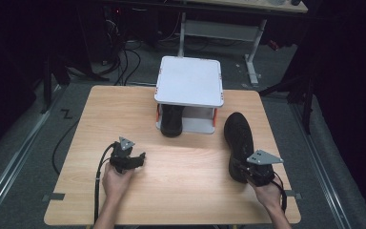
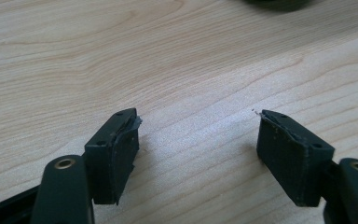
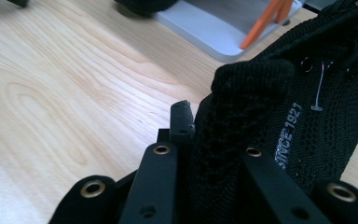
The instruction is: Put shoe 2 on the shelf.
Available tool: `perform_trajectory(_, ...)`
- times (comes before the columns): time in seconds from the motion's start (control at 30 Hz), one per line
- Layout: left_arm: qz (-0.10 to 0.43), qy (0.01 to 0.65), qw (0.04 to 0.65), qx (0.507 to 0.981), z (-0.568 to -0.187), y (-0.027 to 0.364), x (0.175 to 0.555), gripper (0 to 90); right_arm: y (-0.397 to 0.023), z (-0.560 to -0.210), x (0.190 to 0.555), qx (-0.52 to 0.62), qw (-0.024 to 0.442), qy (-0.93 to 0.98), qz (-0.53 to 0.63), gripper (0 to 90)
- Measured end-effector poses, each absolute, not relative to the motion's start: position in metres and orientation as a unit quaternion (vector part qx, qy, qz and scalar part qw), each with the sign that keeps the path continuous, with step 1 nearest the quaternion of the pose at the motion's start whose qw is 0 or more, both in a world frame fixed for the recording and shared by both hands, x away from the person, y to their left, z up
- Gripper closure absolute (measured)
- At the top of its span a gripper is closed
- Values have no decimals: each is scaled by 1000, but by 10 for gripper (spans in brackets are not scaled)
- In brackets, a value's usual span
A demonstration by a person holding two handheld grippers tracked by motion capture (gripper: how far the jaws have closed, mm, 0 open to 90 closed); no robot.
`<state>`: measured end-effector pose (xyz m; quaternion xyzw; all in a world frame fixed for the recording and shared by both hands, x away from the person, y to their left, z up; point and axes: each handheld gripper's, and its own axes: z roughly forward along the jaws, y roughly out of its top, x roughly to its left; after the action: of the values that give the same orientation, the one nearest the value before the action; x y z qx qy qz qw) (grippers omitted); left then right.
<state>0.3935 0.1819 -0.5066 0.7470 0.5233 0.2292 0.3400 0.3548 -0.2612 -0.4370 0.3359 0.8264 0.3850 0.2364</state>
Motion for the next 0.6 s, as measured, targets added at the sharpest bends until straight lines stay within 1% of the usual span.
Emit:
perform_trajectory(0.4, 229, 523, 340, 747, -507, 182, 393, 298, -244, -433, 330, 308, 222, 835, 397, 836)
perform_trajectory(0.6, 229, 523, 339, 747, -506, 182, 393, 298, -234, -429, 323, 289, 213, 844, 399, 836)
